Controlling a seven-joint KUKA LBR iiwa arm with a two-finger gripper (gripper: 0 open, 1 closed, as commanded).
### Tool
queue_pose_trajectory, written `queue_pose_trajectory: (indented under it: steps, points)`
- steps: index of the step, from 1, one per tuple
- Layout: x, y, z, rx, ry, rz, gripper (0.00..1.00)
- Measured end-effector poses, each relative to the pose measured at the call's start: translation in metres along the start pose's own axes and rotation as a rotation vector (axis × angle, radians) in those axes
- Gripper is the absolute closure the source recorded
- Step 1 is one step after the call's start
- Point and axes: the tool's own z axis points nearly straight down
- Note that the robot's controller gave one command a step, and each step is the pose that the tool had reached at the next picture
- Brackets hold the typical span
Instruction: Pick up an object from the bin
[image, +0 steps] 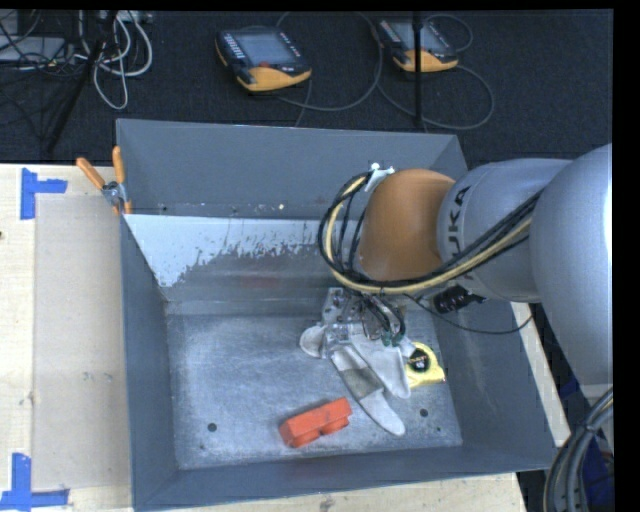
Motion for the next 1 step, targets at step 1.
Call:
queue_pose_trajectory:
  steps: [1]
  points:
    - [0.0279, 0.0136, -0.1367, -0.006, 0.011, 0.072, 1.00]
